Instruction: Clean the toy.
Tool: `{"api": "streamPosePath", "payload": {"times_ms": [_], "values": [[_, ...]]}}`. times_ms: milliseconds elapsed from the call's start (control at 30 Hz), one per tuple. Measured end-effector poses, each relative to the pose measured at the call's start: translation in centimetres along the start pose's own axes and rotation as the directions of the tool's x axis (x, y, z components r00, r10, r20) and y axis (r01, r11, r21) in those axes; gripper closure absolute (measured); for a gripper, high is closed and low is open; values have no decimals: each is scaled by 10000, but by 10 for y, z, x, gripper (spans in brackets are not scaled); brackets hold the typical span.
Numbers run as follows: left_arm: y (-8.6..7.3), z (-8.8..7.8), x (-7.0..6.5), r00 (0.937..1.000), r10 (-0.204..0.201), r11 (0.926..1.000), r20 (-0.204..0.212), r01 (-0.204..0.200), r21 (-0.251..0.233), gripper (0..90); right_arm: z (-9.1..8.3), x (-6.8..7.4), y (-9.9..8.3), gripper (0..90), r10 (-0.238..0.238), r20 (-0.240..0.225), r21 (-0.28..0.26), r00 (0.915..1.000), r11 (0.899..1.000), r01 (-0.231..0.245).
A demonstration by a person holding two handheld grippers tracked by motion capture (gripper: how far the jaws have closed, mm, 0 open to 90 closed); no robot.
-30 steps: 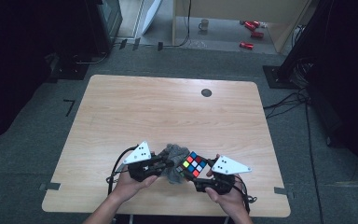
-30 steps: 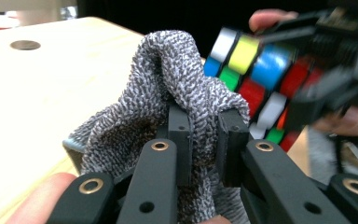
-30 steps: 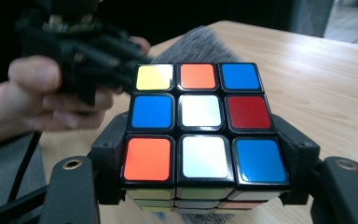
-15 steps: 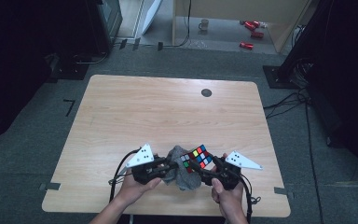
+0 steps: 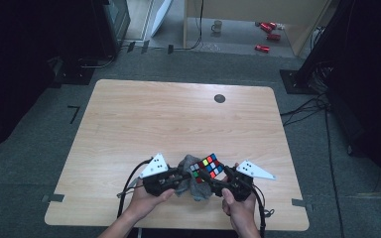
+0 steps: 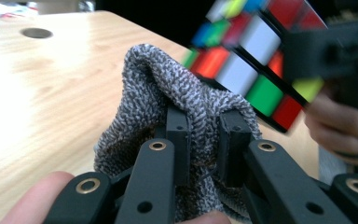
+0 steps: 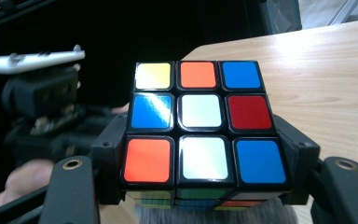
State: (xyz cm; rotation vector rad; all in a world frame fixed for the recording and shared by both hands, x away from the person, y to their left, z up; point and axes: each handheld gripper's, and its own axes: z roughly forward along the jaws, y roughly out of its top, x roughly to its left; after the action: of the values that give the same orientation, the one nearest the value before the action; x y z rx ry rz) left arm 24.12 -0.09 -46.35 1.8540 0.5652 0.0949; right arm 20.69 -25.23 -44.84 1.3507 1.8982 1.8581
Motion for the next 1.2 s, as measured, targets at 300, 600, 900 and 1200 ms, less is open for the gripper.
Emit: {"api": "streamPosePath", "payload": {"times_ms": [300,600,900,1200], "values": [[0,-1,7,9979,-585,9983,-265,585,0,788,2,-1,-2,344,-118,68,172,9999,9998,117],[1,-4,9,9984,-477,9988,-291,476,-67,786,-1,-3,-2,345,-273,29,180,9996,9995,273],[-1,1,0,10000,66,9999,53,-66,142,773,-3,-6,1,345,-116,202,60,9997,9999,115],[-7,8,3,9991,423,9940,-53,-415,1014,731,-4,-9,2,344,156,357,-35,9992,9999,-155]]}}
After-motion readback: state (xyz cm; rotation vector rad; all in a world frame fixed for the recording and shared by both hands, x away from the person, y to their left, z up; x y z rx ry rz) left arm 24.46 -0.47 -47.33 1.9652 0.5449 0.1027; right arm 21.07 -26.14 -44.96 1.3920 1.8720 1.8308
